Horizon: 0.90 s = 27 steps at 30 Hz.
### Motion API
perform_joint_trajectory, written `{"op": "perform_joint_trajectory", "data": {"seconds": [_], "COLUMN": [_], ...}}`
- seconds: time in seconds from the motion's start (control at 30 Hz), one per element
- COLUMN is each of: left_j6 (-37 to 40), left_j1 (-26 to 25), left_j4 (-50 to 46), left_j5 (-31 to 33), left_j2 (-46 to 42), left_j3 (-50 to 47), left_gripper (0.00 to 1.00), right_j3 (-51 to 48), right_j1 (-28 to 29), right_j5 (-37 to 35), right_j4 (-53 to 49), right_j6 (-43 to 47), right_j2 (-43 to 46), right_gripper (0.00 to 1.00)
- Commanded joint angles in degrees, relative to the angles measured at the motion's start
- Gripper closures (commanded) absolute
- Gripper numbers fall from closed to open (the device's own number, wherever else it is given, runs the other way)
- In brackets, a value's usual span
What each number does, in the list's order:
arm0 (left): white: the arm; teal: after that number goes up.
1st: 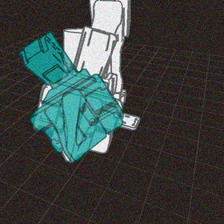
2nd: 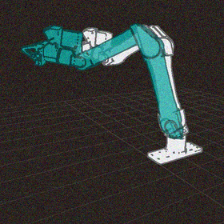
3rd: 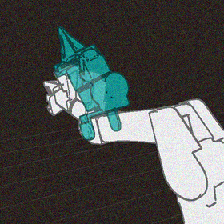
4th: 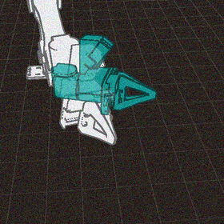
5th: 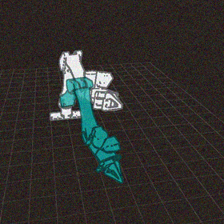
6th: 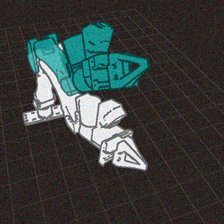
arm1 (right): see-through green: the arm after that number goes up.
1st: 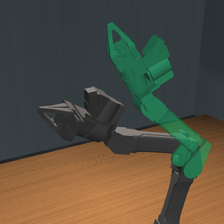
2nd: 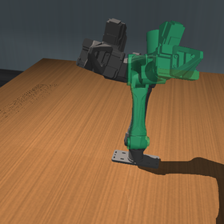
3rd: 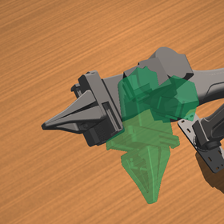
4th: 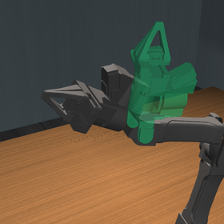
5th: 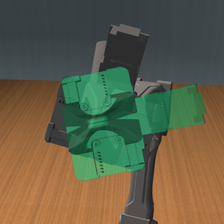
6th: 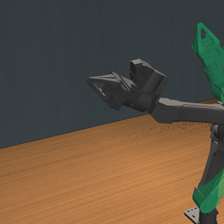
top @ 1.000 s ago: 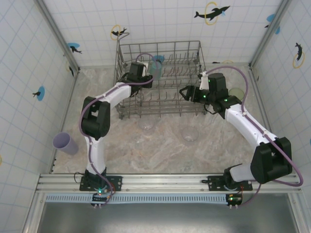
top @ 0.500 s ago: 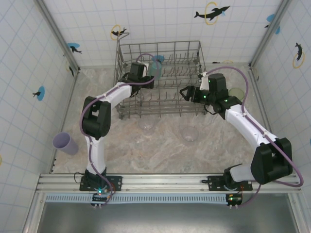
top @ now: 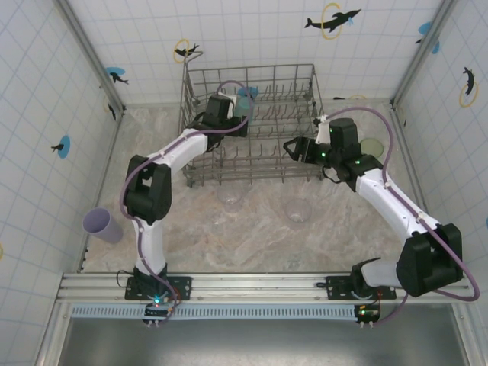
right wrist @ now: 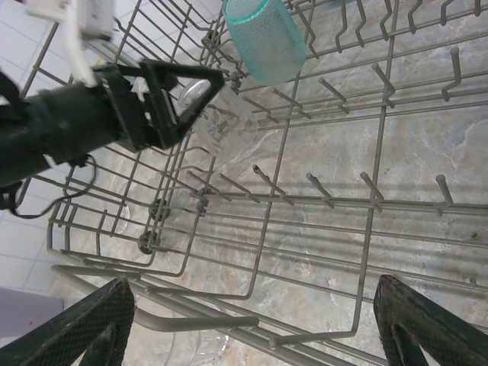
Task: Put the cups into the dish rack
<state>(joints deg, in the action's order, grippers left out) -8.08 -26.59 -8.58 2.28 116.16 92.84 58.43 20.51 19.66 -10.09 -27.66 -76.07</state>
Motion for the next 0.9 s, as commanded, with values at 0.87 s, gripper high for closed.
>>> {"op": "perform_joint_trajectory", "data": {"seconds": [0.87], "left_j6": [-21.53], "left_j1": [-1.62], "left_j4": [-3.38], "left_j5": [29.22], "left_j2": [-28.95], "left_j3": [-16.17], "left_gripper": [0.02], "right_j3": [-2.1], "right_j1": [-0.3], "right_j5": [0.91], "right_j4": [-0.36], "right_j6": [-1.7], "right_j2": [4.0], "right_gripper": [0.0]}}
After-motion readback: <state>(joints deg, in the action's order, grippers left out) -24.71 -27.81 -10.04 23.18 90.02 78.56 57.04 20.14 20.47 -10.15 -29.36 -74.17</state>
